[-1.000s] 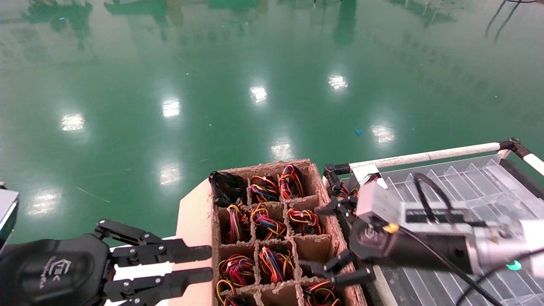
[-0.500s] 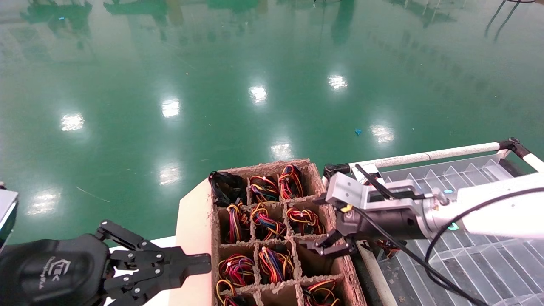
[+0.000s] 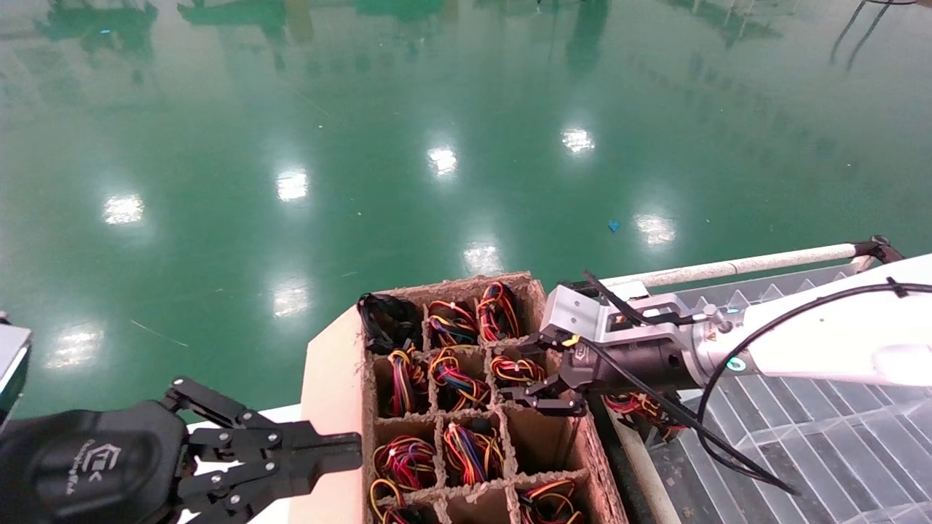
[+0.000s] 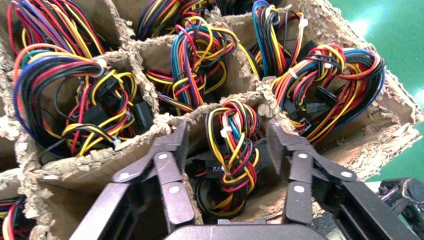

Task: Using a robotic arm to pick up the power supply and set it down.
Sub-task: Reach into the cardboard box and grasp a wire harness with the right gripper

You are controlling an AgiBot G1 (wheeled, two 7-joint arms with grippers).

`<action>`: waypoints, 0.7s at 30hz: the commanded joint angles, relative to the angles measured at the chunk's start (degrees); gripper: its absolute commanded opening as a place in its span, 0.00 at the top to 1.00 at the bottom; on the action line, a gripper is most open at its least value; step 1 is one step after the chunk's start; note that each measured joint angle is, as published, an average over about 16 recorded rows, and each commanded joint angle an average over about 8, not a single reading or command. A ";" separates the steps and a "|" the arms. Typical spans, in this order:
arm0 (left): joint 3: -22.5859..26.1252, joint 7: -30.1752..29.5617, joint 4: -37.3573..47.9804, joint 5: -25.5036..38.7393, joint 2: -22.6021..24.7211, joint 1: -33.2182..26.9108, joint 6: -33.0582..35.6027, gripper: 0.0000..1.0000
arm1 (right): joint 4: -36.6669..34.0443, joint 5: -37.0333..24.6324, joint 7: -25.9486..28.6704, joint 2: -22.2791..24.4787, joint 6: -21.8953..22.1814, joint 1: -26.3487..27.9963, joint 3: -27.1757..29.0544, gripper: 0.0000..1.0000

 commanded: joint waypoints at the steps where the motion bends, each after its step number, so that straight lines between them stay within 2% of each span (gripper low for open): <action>1: 0.00 0.00 0.00 0.00 0.00 0.00 0.00 0.45 | -2.21 -0.04 -1.28 -0.67 -0.11 0.66 -0.06 1.00; 5: 0.01 0.00 0.00 -0.01 0.00 0.00 0.00 0.44 | -5.44 -0.06 -3.07 -1.52 -0.16 1.56 -0.09 1.00; 10: 0.02 0.01 0.00 -0.01 -0.01 0.00 -0.01 0.37 | -8.67 -0.07 -4.87 -2.36 -0.14 2.49 -0.09 1.00; 18: 0.03 0.01 0.00 -0.02 -0.01 -0.01 -0.01 0.34 | -12.20 0.78 -7.38 -2.88 -0.75 3.64 0.45 1.00; 21: 0.03 0.02 0.00 -0.02 -0.01 -0.01 -0.01 0.30 | -13.24 1.27 -8.17 -2.83 -1.33 4.01 0.74 1.00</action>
